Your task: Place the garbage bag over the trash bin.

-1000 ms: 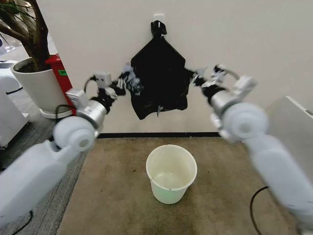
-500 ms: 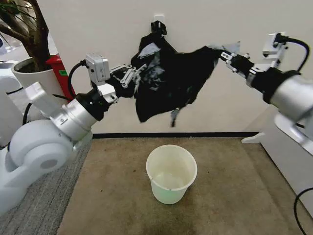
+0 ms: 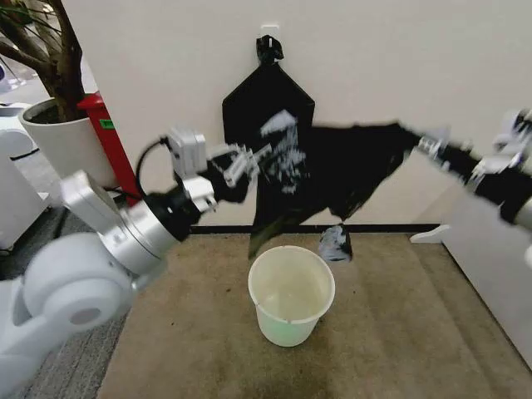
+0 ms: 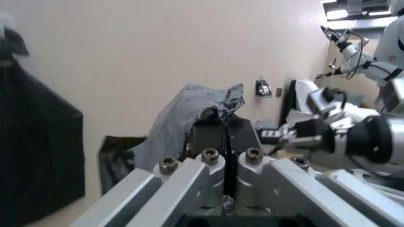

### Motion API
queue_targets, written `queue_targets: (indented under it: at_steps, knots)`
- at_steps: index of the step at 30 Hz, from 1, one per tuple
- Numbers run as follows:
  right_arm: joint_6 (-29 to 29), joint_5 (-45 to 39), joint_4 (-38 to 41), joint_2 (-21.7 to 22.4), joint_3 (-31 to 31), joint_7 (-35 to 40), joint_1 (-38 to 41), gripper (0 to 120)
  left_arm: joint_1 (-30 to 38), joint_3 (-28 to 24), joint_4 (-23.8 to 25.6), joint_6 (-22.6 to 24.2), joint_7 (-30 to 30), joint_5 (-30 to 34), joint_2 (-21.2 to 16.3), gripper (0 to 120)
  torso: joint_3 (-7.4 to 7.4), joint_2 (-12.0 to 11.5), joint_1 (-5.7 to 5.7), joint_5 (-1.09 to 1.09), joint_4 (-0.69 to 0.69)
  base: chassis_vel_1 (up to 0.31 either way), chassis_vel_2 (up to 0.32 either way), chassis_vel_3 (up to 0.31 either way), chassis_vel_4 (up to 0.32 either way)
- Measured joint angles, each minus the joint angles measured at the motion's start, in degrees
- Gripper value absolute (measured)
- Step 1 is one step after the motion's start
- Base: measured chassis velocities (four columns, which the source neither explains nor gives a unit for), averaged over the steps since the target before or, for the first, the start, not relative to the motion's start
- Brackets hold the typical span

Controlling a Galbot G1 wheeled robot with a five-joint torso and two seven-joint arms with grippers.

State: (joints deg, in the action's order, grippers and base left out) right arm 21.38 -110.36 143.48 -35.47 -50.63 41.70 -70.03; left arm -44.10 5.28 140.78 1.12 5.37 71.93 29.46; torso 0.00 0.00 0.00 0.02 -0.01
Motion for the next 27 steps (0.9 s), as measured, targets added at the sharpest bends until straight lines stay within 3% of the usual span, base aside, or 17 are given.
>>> queue_targets:
  at_steps: [9, 15, 21, 27]
  knots:
    - [-0.5, -1.3, -0.1, 0.7, 2.6, 0.6, 3.2, 0, -8.7, 1.3, -1.0, -1.1, -0.5, -4.3, 1.2, 0, 0.00, 0.0, 0.00, -0.03, 0.02, 0.000, 0.000, 0.000, 0.000]
    - [-0.7, -5.5, -0.1, 2.8, 3.7, 1.4, 7.3, 0, -7.4, 0.2, -2.0, -1.0, -0.6, -4.4, 2.3, 0, -0.01, 0.0, 0.00, -0.04, 0.00, 0.000, 0.000, 0.000, 0.000]
    - [1.0, -4.3, -0.2, 0.7, 8.6, -0.7, 6.0, 0, -8.2, -0.5, -3.3, -0.8, -1.0, -5.9, 3.0, 0, 0.00, 0.0, 0.00, -0.01, 0.01, 0.000, 0.000, 0.000, 0.000]
    - [-0.2, -7.7, -0.2, 2.7, 6.6, -0.4, 7.1, 0, -8.7, 0.5, -1.8, -0.8, -0.6, -5.6, 1.1, 0, 0.00, 0.0, 0.00, -0.03, 0.00, 0.000, 0.000, 0.000, 0.000]
